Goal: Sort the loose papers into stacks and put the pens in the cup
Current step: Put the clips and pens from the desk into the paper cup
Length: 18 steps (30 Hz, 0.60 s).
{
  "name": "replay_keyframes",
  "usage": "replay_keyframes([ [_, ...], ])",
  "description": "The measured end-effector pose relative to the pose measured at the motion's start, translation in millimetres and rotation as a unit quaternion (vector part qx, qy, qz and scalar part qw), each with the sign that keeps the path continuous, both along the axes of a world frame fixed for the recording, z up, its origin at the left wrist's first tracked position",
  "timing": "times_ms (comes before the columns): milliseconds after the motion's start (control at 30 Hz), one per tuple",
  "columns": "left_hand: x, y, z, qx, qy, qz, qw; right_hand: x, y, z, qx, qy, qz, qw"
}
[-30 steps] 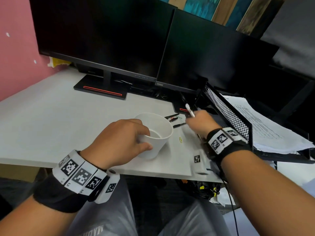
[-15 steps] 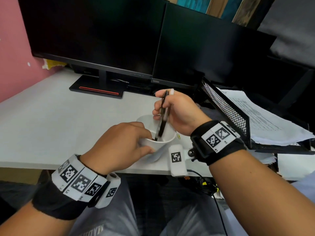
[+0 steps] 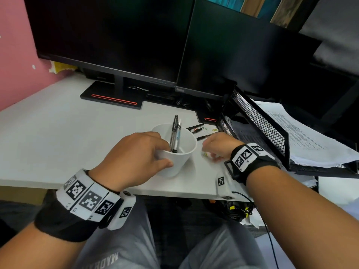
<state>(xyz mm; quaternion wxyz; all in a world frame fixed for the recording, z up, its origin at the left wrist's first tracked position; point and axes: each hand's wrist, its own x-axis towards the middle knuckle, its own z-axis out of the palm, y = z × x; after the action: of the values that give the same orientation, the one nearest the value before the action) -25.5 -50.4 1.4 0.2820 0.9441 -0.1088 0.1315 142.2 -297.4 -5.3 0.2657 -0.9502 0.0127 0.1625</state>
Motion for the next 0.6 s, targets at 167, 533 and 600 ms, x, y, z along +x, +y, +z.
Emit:
replay_keyframes([
  [167,1,2,0,-0.005,-0.003,0.006,1.000,-1,8,-7,-0.186,-0.062,0.062,0.979],
  [533,0,8,3,-0.011,-0.012,0.006,1.000,-3,20,-16,-0.177,-0.024,0.080,0.981],
  [600,1,8,3,-0.010,-0.011,0.008,1.000,-6,21,-15,-0.172,-0.014,0.069,0.983],
])
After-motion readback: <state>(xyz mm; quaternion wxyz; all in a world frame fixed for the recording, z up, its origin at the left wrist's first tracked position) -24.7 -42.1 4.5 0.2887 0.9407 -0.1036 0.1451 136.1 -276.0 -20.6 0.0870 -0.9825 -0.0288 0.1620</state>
